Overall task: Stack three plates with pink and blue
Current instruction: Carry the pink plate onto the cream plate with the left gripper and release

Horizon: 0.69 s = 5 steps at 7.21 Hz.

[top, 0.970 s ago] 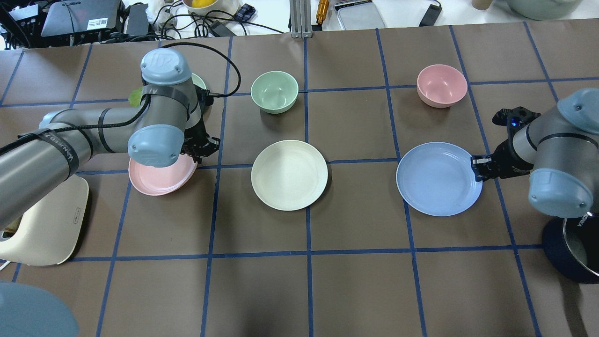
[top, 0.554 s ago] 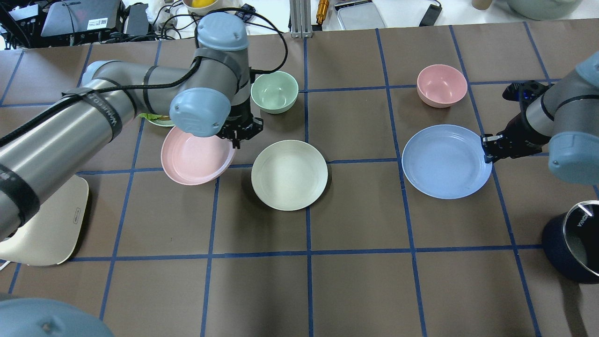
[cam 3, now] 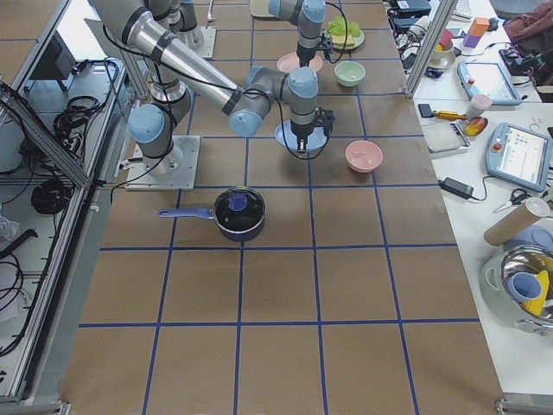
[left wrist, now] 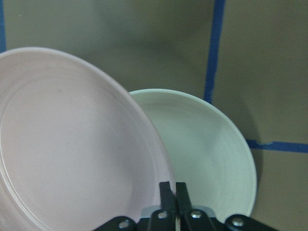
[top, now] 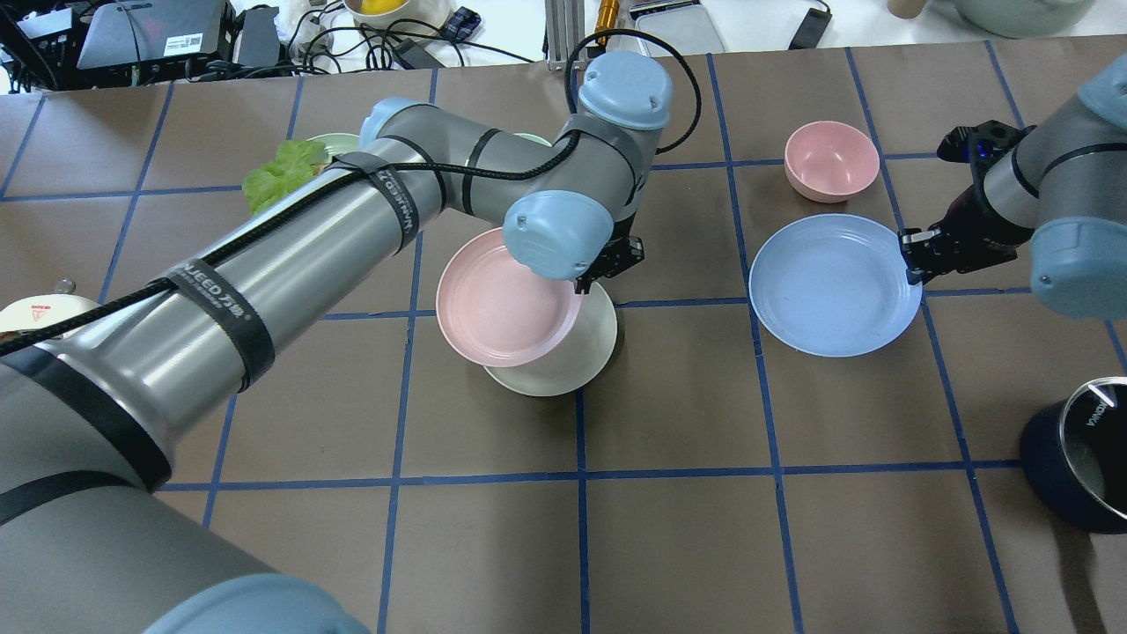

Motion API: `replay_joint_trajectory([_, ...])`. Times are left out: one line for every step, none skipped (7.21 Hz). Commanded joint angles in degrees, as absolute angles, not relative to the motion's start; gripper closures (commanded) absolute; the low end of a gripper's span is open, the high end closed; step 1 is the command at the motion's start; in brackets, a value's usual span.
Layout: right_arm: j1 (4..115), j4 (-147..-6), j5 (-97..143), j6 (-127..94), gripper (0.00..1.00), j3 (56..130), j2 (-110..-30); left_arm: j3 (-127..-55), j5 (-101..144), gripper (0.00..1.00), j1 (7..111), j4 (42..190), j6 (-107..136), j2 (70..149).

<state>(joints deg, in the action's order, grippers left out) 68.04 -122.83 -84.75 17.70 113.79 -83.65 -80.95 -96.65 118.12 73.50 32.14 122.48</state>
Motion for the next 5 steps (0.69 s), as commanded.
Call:
replay_joint_trajectory([68.4, -121.8, -84.9, 17.7, 1.0, 112.5, -83.6, -80.3, -96.9, 1.0, 120.3, 73.4, 34.0, 124.4])
replay_joint_trajectory([68.5, -121.1, -84.8, 17.7, 1.0, 112.3, -83.4, -80.5, -97.1, 1.0, 120.3, 73.3, 34.2, 124.7])
replay_joint_trajectory([68.5, -121.1, -84.8, 17.7, 1.0, 112.2, -83.4, -80.7, -97.1, 0.86, 120.5, 73.6, 34.2, 124.7])
replay_joint_trajectory([68.5, -121.2, -84.8, 17.7, 1.0, 112.2, -83.4, -81.0, -97.0, 0.01, 120.5, 73.7, 34.0, 124.3])
replay_joint_trajectory([68.5, -121.1, -84.9, 17.7, 1.0, 112.1, -83.6, -80.6, -96.7, 0.0, 120.1, 73.7, 33.9, 123.8])
